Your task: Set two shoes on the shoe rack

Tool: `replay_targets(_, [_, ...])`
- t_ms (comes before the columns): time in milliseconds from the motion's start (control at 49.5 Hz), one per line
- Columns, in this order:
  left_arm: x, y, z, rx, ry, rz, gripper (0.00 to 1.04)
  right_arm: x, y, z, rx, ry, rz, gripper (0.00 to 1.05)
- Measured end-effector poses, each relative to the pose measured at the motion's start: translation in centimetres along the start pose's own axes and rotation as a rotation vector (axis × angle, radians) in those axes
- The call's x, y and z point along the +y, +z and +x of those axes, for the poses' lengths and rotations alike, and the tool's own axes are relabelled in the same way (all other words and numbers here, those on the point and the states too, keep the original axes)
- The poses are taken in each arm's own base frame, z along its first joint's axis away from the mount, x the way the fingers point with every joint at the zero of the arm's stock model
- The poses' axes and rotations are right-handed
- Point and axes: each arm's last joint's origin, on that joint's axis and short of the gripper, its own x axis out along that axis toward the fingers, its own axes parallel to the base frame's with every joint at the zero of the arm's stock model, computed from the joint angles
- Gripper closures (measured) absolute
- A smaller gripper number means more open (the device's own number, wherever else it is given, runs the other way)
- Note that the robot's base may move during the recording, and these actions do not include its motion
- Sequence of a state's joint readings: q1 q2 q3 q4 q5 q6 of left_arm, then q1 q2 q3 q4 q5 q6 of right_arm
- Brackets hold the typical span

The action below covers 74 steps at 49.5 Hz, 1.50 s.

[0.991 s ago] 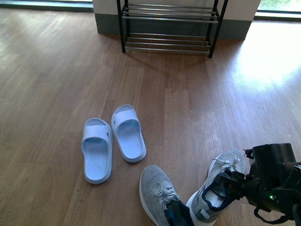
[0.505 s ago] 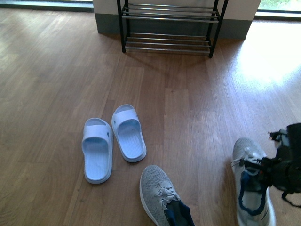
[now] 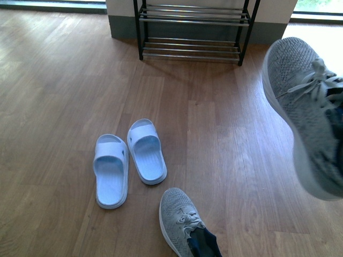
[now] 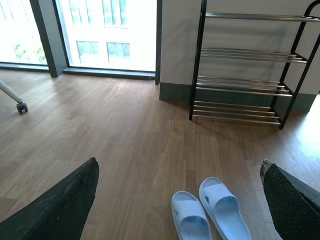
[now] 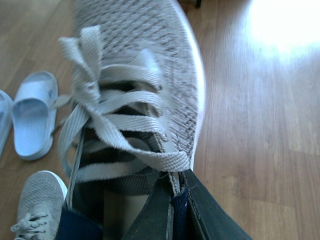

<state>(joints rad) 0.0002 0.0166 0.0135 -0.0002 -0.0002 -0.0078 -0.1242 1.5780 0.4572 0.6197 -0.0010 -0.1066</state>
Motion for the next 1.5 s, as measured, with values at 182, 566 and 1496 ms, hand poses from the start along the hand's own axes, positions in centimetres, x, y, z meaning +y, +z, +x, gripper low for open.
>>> replay_targets(182, [0.0, 0.0, 0.0, 0.0, 0.0, 0.0, 0.09, -0.3, 2.8, -6.1, -0.193, -0.003, -0.027, 1.03])
replay_targets(566, [0.0, 0.0, 0.0, 0.0, 0.0, 0.0, 0.09, -0.4, 1.1, -16.6, -0.462, -0.034, 0.096, 1.03])
replay_targets(1496, [0.0, 0.0, 0.0, 0.0, 0.0, 0.0, 0.09, -1.2, -2.9, -13.9, -0.384, -0.073, 0.272, 1.03])
